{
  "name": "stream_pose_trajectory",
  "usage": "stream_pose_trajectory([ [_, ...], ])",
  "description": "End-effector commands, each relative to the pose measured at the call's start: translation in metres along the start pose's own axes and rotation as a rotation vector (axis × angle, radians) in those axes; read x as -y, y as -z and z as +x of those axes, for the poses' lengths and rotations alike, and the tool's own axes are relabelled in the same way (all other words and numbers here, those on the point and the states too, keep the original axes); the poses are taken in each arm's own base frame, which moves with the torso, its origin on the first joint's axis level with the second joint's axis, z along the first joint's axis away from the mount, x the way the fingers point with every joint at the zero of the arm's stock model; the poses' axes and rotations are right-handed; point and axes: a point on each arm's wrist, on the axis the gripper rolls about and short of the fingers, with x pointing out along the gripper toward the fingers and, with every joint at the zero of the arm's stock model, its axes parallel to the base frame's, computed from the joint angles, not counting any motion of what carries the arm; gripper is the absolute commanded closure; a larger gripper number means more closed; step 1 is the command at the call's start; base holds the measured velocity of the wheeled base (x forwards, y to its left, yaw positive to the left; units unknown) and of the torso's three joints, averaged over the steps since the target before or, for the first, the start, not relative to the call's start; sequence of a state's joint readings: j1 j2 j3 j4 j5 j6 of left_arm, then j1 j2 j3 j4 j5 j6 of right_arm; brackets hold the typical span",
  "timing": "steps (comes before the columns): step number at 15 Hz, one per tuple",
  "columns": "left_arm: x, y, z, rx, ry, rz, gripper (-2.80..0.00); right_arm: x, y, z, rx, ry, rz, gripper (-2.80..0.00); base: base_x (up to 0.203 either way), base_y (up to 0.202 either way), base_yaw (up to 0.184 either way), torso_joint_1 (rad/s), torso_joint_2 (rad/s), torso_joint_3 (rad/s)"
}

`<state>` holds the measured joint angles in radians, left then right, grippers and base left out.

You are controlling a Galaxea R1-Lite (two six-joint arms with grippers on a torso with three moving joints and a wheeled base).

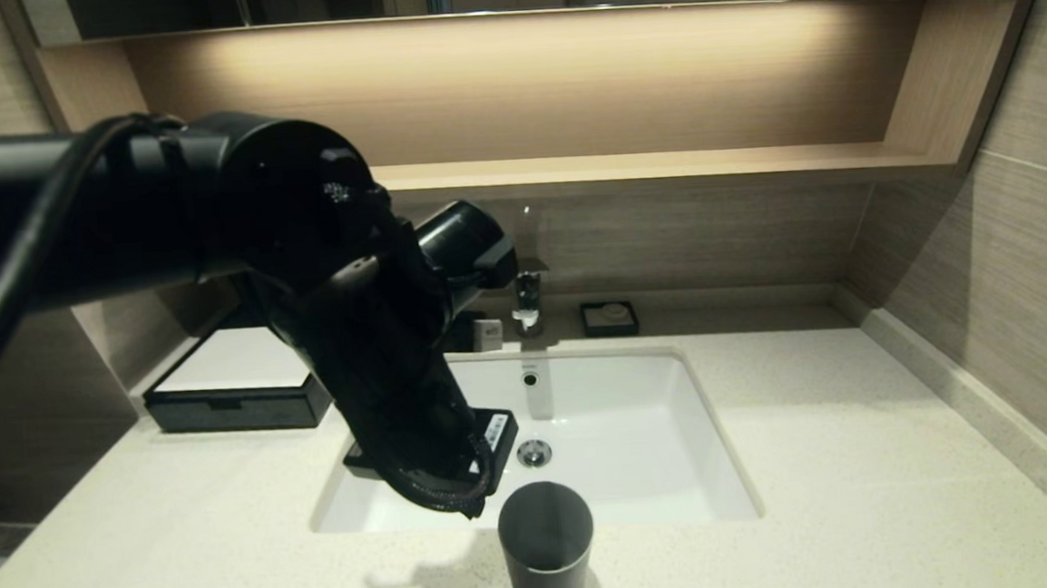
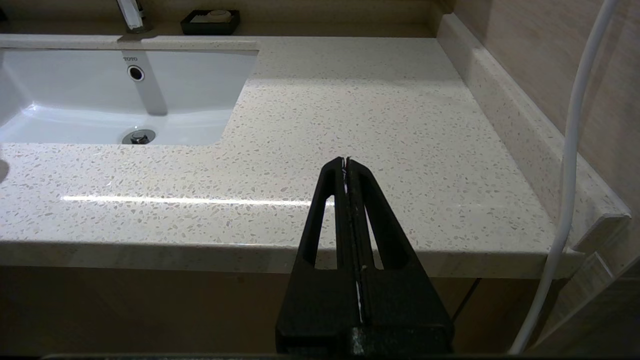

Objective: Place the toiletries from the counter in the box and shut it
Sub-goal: Pick up the cup

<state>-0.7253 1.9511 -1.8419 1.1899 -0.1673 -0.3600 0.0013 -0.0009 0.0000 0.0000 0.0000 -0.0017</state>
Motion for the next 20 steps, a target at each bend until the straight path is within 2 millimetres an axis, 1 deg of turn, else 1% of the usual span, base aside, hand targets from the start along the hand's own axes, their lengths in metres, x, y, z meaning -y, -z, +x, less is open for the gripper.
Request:
stream_pose_trajectory([
  [1,0.0,-0.002,0.006,-0.018,-0.017,-0.026,0.0,0.0,0.0,0.0,-0.002,0.0,0.0,0.0,0.0,0.0,0.0,0.0,0.0,0.0],
  [3,-0.001,-0.003,0.006,-0.012,-0.026,-0.027,0.0,0.0,0.0,0.0,-0.002,0.0,-0.001,0.0,0.0,0.0,0.0,0.0,0.0,0.0],
  [9,0.001,-0.009,0.02,-0.025,-0.069,-0.023,0.0,0.0,0.0,0.0,-0.001,0.0,0.0,0.0,0.0,0.0,0.0,0.0,0.0,0.0],
  [12,0.003,-0.01,0.018,-0.017,-0.062,-0.023,0.0,0.0,0.0,0.0,-0.002,0.0,0.0,0.0,0.0,0.0,0.0,0.0,0.0,0.0],
  [16,0.008,-0.008,0.008,0.013,-0.045,-0.023,0.0,0.0,0.0,0.0,-0.001,0.0,0.0,0.0,0.0,0.0,0.0,0.0,0.0,0.0],
  [20,0.012,-0.011,0.008,0.027,-0.037,-0.062,0.0,0.0,0.0,0.0,-0.002,0.0,0.0,0.0,0.0,0.0,0.0,0.0,0.0,0.0],
])
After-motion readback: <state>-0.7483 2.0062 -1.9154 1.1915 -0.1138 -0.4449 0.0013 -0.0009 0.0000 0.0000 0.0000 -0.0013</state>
